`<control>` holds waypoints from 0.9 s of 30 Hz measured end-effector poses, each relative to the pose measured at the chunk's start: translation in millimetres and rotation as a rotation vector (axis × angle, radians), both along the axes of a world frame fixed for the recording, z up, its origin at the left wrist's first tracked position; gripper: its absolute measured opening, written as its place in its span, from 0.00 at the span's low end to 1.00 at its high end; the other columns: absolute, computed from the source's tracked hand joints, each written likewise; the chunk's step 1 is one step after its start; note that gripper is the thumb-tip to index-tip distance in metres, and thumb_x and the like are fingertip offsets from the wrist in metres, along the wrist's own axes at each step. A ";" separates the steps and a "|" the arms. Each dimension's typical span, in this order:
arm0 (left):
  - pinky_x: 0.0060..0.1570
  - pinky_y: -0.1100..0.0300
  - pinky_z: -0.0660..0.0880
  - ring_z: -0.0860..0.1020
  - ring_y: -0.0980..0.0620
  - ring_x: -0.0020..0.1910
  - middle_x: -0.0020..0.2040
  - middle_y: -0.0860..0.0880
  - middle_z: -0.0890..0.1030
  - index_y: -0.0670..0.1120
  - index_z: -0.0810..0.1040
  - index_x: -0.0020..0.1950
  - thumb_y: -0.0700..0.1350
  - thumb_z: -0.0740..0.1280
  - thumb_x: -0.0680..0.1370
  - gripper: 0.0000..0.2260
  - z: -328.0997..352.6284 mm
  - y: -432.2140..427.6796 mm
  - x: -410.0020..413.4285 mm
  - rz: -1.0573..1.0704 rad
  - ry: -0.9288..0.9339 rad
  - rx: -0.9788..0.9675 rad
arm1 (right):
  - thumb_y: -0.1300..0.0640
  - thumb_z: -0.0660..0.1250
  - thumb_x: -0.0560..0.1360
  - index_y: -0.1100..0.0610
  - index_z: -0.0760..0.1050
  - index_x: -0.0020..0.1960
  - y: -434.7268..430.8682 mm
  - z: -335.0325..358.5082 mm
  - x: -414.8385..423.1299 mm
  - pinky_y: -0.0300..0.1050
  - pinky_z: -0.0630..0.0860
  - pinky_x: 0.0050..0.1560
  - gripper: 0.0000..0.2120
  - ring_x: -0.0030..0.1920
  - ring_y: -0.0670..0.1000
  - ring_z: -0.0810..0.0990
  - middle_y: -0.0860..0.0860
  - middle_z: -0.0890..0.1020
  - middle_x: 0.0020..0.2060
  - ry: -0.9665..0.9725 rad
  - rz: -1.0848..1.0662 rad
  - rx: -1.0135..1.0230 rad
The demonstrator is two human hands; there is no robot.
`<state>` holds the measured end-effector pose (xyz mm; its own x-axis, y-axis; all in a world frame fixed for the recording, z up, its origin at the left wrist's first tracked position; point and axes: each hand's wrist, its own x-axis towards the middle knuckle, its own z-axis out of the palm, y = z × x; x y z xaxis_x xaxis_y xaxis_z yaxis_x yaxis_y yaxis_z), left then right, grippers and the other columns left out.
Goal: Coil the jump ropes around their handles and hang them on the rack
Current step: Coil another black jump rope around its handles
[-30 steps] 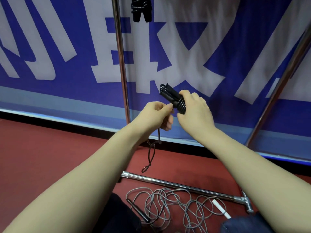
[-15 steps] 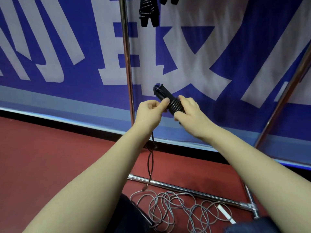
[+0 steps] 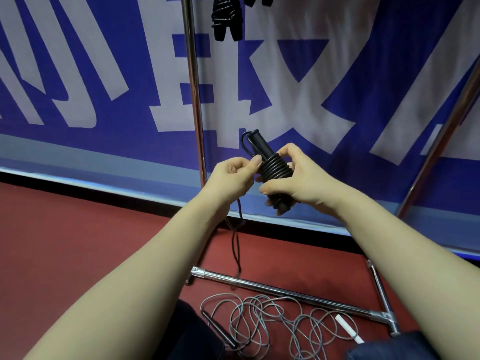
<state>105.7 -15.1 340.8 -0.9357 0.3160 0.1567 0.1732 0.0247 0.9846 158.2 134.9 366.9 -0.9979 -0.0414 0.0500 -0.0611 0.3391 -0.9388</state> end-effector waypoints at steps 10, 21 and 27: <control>0.24 0.65 0.63 0.67 0.56 0.24 0.29 0.50 0.80 0.37 0.80 0.47 0.45 0.67 0.80 0.11 -0.5 0.7 0.6 0.052 -0.124 0.001 | 0.58 0.71 0.68 0.49 0.58 0.49 -3.8 -16.1 -7.5 0.56 0.79 0.37 0.21 0.38 0.61 0.79 0.50 0.79 0.36 0.245 -0.242 0.667; 0.25 0.68 0.62 0.64 0.58 0.23 0.25 0.55 0.70 0.44 0.73 0.34 0.54 0.70 0.77 0.18 3.4 10.6 5.7 0.122 -0.018 0.040 | 0.55 0.62 0.79 0.58 0.56 0.61 -27.8 -14.1 -0.4 0.47 0.63 0.35 0.18 0.38 0.60 0.73 0.52 0.73 0.42 0.331 -0.386 1.082; 0.30 0.61 0.60 0.62 0.55 0.27 0.29 0.52 0.67 0.42 0.74 0.39 0.50 0.65 0.80 0.15 2.8 -2.6 -0.9 0.111 0.035 0.042 | 0.45 0.69 0.68 0.48 0.64 0.57 -14.3 -9.4 2.9 0.49 0.75 0.44 0.22 0.41 0.52 0.81 0.45 0.83 0.40 0.244 -0.229 0.525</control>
<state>104.9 -17.8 343.6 -0.9583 0.2035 0.2008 0.2060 0.0046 0.9785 161.1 120.6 357.5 -0.9468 0.0916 0.3084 -0.1235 0.7817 -0.6113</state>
